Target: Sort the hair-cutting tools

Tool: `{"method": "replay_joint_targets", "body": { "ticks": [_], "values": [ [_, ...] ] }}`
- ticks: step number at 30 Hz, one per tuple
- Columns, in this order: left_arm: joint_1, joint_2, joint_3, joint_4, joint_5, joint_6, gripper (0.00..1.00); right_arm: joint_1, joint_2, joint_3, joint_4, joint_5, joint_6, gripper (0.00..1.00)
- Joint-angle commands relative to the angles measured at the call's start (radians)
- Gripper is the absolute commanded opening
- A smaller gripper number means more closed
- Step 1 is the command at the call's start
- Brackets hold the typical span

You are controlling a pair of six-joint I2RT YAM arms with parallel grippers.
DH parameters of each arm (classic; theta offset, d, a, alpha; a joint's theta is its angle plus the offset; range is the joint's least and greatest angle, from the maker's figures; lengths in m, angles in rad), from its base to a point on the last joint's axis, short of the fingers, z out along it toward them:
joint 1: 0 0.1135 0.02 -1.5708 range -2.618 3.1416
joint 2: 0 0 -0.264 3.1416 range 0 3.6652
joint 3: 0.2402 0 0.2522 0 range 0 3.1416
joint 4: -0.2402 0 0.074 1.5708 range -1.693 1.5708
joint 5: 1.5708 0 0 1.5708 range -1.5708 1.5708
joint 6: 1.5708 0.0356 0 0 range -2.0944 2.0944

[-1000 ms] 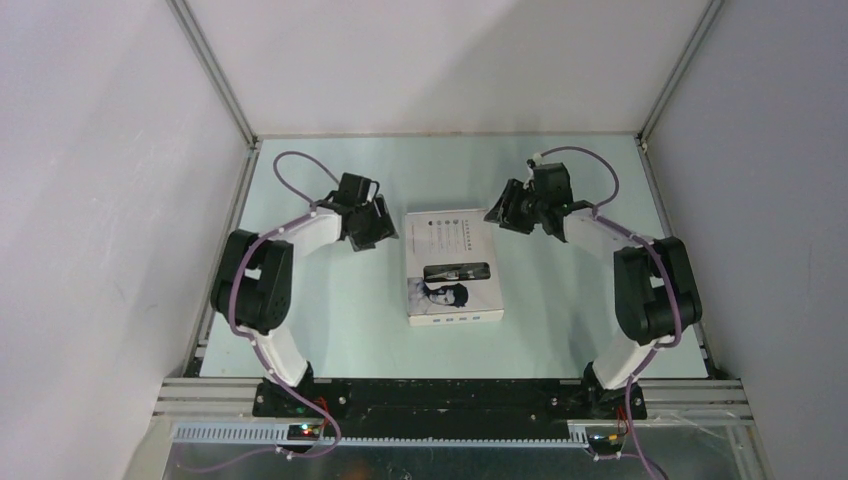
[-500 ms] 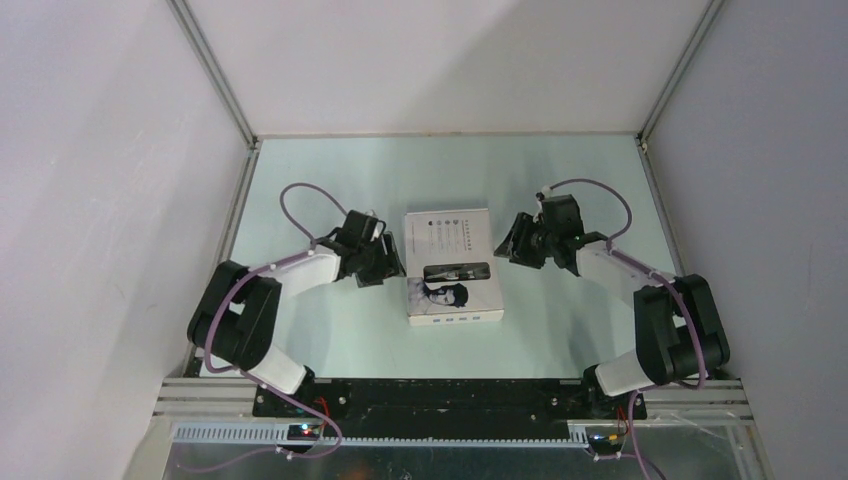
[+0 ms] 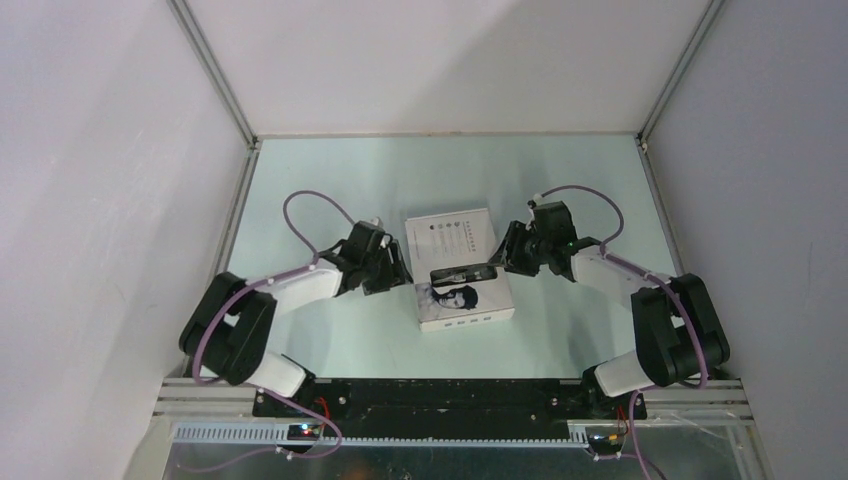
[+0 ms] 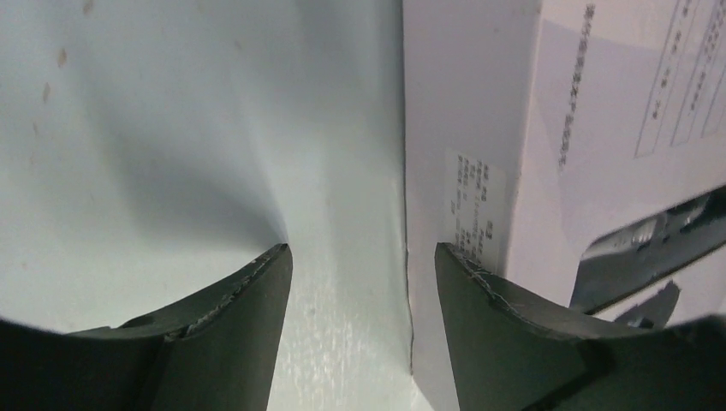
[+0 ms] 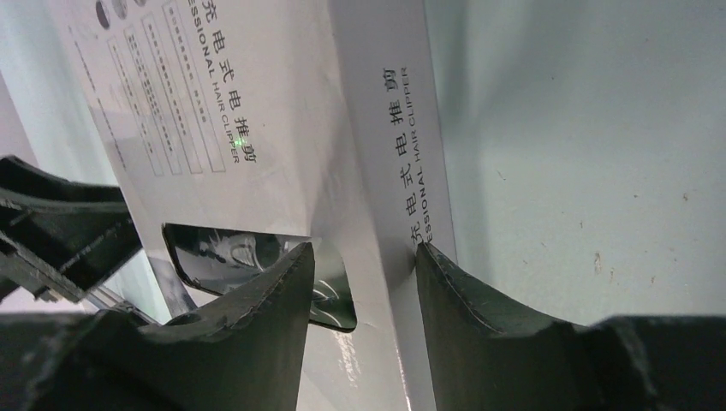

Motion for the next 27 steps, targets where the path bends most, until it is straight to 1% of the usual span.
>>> {"method": "replay_joint_targets", "body": {
  "ticks": [1, 2, 4, 8, 10, 14, 18, 24, 27],
  "values": [
    [-0.014, -0.137, -0.036, -0.009, -0.016, -0.039, 0.69, -0.033, -0.069, 0.007, 0.006, -0.025, -0.033, 0.52],
    [-0.002, -0.146, -0.031, -0.024, -0.039, -0.031, 0.68, -0.053, -0.084, 0.011, -0.002, -0.017, -0.043, 0.52],
    [0.062, -0.147, -0.001, -0.045, -0.057, -0.012, 0.68, -0.079, -0.087, 0.039, -0.009, -0.004, -0.068, 0.53],
    [0.150, -0.063, 0.118, -0.074, -0.068, 0.033, 0.68, -0.105, -0.026, 0.131, -0.004, 0.009, -0.097, 0.53],
    [0.168, 0.005, 0.223, -0.095, -0.075, 0.060, 0.68, -0.109, 0.023, 0.179, 0.013, 0.010, -0.099, 0.53],
    [0.182, 0.179, 0.370, -0.125, -0.078, 0.093, 0.66, -0.116, 0.130, 0.289, 0.037, 0.010, -0.086, 0.53],
    [0.184, 0.289, 0.469, -0.139, -0.078, 0.094, 0.65, -0.116, 0.220, 0.350, 0.073, 0.005, -0.069, 0.53],
    [0.185, 0.390, 0.524, -0.147, -0.050, 0.084, 0.63, -0.114, 0.345, 0.411, 0.107, -0.036, -0.053, 0.52],
    [0.183, 0.415, 0.538, -0.135, -0.020, 0.080, 0.63, -0.104, 0.375, 0.424, 0.131, -0.082, -0.048, 0.52]
  ]
}}
